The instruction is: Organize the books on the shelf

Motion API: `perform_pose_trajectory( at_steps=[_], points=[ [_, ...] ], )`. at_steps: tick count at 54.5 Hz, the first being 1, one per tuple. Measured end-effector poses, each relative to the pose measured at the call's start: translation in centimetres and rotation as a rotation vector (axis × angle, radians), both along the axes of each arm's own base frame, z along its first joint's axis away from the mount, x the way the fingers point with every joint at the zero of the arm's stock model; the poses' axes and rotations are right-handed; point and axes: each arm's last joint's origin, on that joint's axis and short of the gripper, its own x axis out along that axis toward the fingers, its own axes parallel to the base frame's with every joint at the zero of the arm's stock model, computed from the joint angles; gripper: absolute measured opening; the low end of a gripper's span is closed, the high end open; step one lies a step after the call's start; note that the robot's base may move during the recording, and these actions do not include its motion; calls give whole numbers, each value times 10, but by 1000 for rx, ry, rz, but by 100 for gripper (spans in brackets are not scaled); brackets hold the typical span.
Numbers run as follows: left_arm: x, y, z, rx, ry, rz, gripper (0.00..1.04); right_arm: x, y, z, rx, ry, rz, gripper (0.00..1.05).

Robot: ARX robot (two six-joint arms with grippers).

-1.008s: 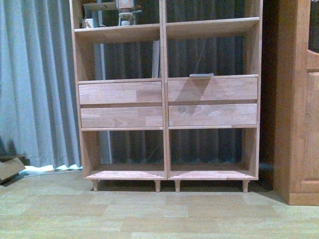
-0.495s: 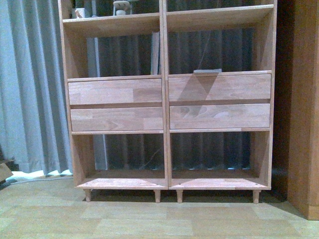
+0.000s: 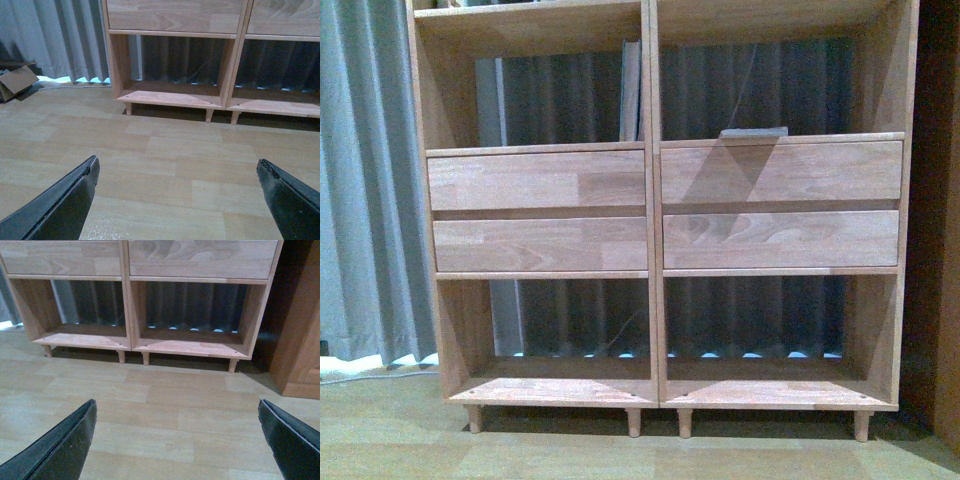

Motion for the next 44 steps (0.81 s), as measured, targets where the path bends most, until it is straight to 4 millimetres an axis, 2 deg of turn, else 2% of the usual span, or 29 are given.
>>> perform_pose_trajectory(
  at_steps=[44],
  points=[
    [0,0,0,0,-1,0,97,0,0,0,0,0,0,98]
  ],
)
